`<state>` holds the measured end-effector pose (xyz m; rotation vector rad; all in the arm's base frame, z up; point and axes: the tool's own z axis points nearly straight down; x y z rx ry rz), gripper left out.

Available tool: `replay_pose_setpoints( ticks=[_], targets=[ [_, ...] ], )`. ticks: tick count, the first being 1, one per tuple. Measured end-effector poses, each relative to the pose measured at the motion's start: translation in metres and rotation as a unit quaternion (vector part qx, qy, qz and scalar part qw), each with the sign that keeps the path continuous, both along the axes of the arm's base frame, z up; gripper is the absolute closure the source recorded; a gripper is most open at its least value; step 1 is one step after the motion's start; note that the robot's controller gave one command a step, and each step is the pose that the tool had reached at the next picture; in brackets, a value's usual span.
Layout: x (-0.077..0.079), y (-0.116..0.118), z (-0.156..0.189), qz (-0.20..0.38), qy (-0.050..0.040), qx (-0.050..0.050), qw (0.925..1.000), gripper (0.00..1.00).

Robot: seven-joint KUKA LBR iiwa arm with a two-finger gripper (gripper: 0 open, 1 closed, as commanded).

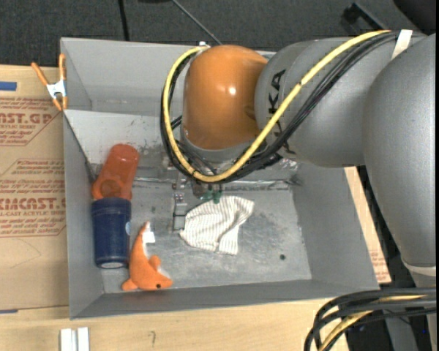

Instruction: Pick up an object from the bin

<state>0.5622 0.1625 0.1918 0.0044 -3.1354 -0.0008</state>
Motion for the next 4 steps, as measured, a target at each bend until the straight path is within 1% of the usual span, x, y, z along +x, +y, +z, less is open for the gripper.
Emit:
replay_pose_setpoints(
  ticks=[1,2,3,4],
  targets=[
    [0.002,-0.001,0.005,-0.001,-0.0038,0.001,1.0,0.0],
    [0.01,-0.023,-0.046,0.014,-0.0075,0.001,0.9999,0.0],
    [0.003,-0.044,-0.069,-0.045,0.0,-0.001,0.999,0.0],
    [-0.003,-0.076,-0.101,-0.042,-0.0057,0.0,0.9991,0.0]
  ],
)
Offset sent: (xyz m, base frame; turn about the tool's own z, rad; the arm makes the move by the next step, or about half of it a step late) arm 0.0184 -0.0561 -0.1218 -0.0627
